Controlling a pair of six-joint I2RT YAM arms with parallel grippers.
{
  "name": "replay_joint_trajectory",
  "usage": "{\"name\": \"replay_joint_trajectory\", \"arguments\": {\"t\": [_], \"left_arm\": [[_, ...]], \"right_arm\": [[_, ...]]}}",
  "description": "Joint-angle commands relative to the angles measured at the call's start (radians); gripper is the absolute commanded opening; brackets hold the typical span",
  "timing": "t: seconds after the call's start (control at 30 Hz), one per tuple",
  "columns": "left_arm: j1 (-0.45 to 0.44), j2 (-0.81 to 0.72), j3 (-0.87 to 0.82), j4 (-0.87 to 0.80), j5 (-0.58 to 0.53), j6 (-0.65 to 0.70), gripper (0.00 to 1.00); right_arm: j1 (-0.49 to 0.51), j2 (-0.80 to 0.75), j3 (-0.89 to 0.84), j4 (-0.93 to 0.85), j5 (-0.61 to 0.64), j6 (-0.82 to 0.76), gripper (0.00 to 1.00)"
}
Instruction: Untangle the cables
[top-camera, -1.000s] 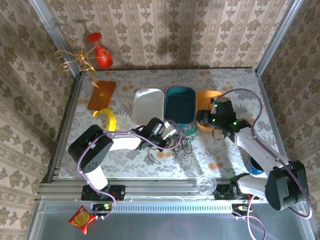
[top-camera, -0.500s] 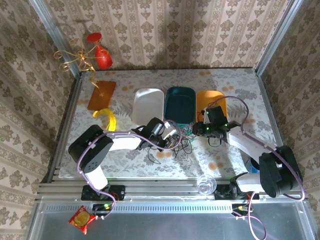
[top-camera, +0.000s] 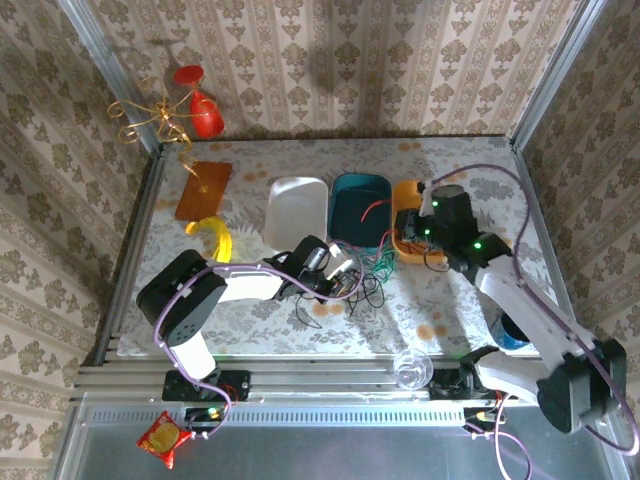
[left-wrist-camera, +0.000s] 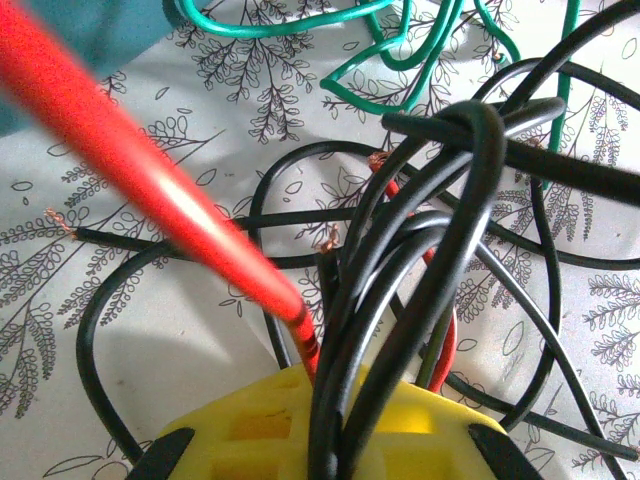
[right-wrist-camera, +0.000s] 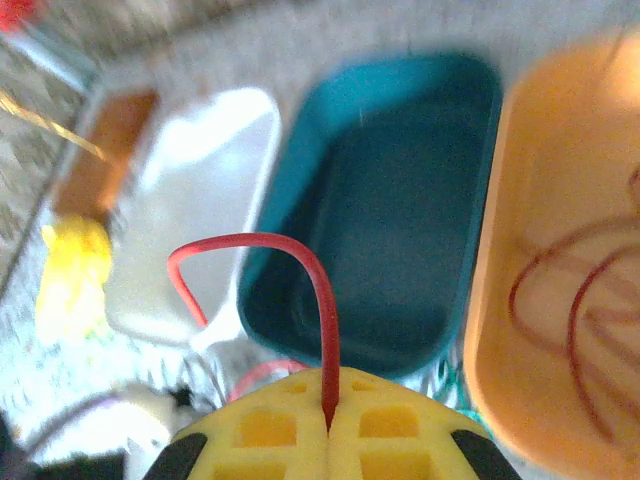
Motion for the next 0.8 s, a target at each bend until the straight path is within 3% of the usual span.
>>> {"name": "replay_joint_trajectory", "arguments": {"t": [0.0,0.13,0.23,0.3,0.47,0.63,0.77], "left_arm": [[-0.006,0.013,0.007,-0.036,-0.003,0.022,0.0],[-0.006,0.012,0.006,-0.036,-0.004,0.019,0.0],[-0.006,0.012,0.006,-0.037,-0.007,0.018,0.0],[-0.006,0.014,0.007,-0.041,-0.011,0.016,0.0],[-0.006,0.023,0.012,-0.05,-0.023,0.013,0.2],[-0.005,0.034,0.012,-0.051,-0.03,0.008,0.26],[-0.006,0.037,0.008,-0.05,-0.033,0.004,0.24]], "right_arm": [[-0.008,-0.077,0.057,-0.034,0.177,-0.046,0.0],[-0.027,-0.148,0.098,-0.012,0.329,-0.069,0.0],[-0.068,-0.184,0.125,0.01,0.376,-0.062,0.0],[-0.114,-0.195,0.146,0.023,0.35,-0.046,0.0],[-0.207,-0.177,0.199,0.055,0.224,0.0,0.0],[-0.217,-0.137,0.235,0.069,0.144,0.021,0.0],[-0.222,-0.131,0.246,0.091,0.146,0.019,0.0]]}}
